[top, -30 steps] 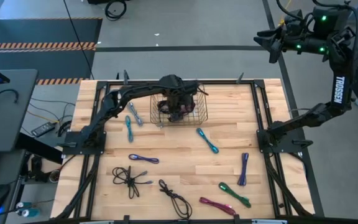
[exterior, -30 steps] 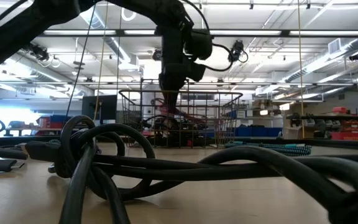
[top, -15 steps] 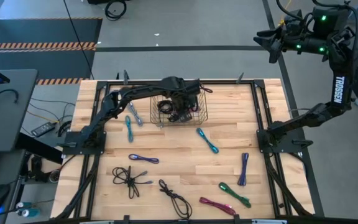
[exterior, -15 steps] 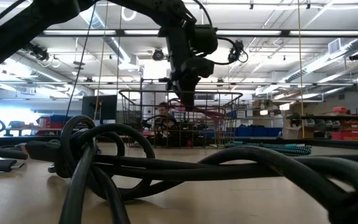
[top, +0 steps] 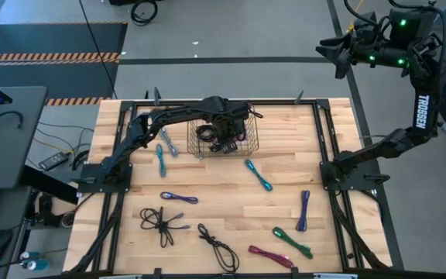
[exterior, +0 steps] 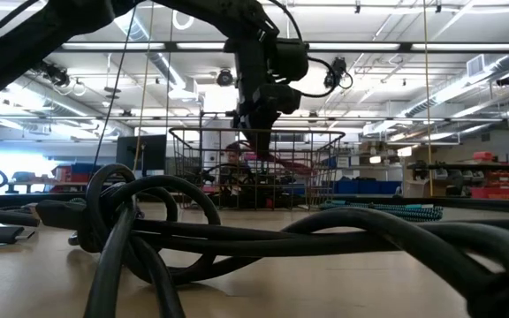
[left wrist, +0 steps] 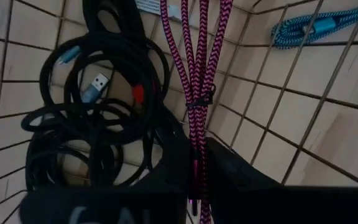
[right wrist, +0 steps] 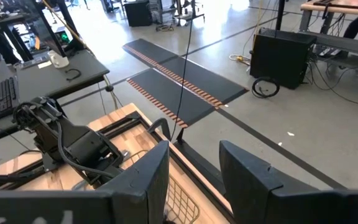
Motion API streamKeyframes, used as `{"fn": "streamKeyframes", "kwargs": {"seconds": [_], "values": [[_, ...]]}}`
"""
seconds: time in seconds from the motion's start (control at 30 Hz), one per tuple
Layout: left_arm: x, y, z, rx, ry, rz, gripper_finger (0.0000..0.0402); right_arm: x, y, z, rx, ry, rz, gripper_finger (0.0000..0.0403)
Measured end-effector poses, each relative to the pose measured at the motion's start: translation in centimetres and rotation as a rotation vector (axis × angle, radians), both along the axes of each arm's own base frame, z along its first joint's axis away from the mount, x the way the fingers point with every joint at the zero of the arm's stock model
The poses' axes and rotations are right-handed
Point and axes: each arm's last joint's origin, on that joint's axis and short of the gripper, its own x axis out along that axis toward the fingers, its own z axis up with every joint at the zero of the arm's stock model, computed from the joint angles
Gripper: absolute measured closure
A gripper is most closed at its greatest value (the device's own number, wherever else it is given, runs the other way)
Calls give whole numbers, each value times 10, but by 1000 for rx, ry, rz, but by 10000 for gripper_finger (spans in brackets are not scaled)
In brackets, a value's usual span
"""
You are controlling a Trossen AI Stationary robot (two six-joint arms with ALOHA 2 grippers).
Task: Pick and place USB-C Cables
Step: Put the pink charger cable into the wire basket
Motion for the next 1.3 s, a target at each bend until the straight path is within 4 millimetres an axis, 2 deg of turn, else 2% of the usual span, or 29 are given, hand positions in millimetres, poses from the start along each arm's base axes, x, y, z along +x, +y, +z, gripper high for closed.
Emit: {"fn": "streamKeyframes", "kwargs": {"seconds": [0.27, 0.57, 0.77, 1.1, 1.3], "values": [[2, 3, 1, 19, -26, -21, 368, 0, 0, 0, 1, 1, 0, 256], [4, 4, -15, 2, 27, -27, 368, 0, 0, 0, 1, 1, 0, 256], [5, 4, -17, 5, 22, -36, 368, 0, 0, 0, 1, 0, 0, 256], [10, 5, -43, -21, 82, -46, 368, 0, 0, 0, 1, 0, 1, 256], [13, 3, -47, -25, 75, -52, 368, 0, 0, 0, 1, 1, 1, 256]]}}
